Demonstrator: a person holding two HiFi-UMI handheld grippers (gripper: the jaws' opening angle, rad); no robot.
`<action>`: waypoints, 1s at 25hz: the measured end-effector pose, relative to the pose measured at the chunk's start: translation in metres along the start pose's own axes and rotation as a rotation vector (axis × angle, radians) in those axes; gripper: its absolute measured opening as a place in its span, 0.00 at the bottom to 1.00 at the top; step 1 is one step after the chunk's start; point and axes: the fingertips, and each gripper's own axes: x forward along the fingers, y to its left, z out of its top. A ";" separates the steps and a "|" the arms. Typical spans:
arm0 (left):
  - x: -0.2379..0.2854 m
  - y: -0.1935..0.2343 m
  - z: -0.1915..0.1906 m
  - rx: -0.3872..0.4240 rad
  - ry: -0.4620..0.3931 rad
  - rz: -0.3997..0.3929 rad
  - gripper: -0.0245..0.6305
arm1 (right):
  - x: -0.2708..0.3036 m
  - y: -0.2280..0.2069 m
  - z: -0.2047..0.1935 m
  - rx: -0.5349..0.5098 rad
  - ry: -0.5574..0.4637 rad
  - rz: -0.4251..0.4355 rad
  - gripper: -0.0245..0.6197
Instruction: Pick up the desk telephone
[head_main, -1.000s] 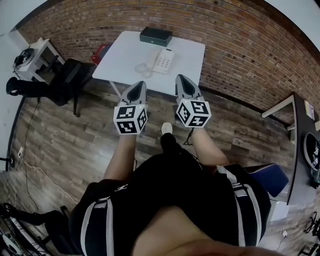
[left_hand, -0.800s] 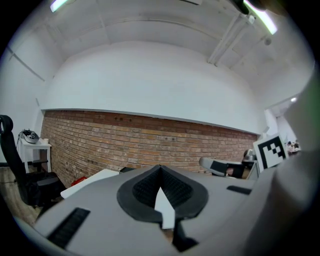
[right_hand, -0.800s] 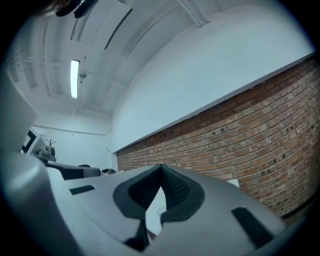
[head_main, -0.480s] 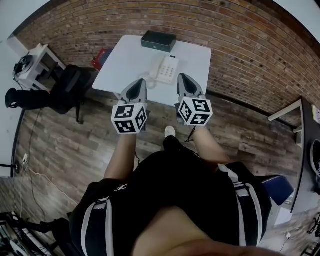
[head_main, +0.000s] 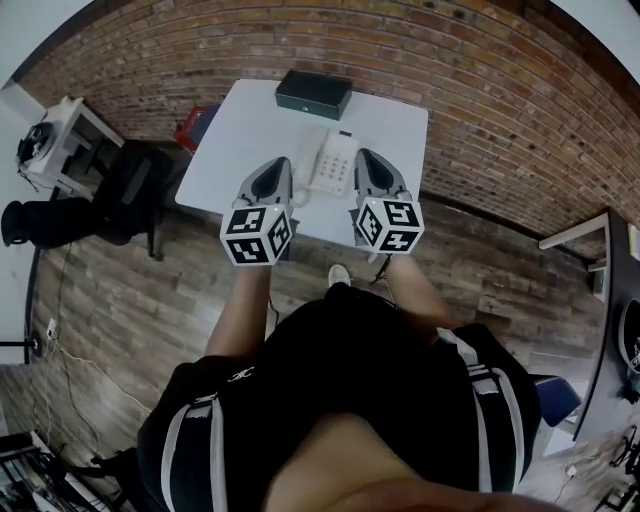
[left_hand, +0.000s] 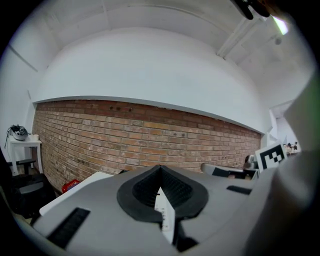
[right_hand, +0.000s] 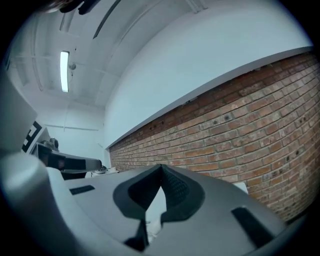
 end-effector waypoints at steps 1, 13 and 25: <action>0.010 0.003 0.003 0.008 0.005 0.000 0.04 | 0.009 -0.004 0.001 -0.005 0.004 0.001 0.04; 0.139 0.035 0.008 0.023 0.071 -0.016 0.04 | 0.109 -0.074 -0.007 0.008 0.072 -0.006 0.03; 0.197 0.062 -0.038 -0.002 0.212 -0.077 0.04 | 0.140 -0.106 -0.043 0.047 0.173 -0.052 0.04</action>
